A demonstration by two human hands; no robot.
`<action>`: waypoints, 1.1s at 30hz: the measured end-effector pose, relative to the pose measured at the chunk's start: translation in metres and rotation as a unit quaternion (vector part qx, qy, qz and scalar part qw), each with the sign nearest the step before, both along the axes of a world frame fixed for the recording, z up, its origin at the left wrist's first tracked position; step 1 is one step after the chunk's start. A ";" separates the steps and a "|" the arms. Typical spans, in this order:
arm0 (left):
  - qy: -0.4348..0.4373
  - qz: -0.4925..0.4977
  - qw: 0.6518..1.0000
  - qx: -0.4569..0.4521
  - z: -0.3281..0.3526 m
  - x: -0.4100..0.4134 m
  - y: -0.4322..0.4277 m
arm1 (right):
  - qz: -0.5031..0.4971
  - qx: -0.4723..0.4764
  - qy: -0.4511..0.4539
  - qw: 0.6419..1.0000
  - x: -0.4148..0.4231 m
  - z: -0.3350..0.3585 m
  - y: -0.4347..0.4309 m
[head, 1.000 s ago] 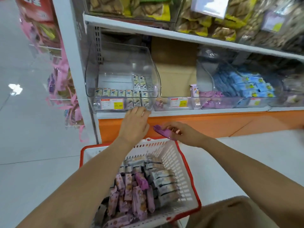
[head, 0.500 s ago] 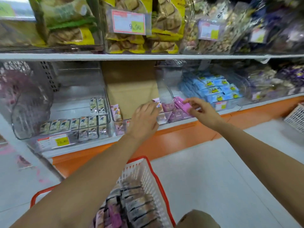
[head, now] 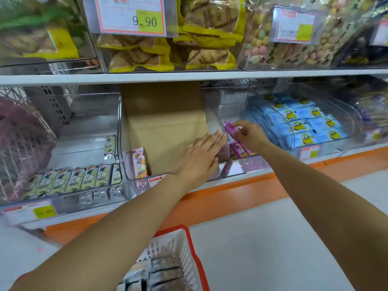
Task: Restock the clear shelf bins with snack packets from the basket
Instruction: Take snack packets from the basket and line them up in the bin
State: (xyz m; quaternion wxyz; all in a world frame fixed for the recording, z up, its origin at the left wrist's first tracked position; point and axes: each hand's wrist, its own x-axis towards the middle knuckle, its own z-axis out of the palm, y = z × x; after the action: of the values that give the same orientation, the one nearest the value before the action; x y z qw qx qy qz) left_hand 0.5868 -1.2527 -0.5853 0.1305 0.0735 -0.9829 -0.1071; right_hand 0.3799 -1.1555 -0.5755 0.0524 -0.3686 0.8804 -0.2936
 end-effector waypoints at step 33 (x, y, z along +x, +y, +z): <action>0.025 0.000 0.999 -0.022 0.019 0.055 0.021 | -0.013 -0.052 -0.027 0.998 0.077 0.045 0.022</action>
State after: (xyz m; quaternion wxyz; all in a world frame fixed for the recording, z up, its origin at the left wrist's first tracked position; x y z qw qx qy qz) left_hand 0.6418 -1.2319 -0.5668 0.1568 0.0681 -0.9814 -0.0877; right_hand 0.4565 -1.1332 -0.5303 0.0528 -0.3514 0.8670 -0.3494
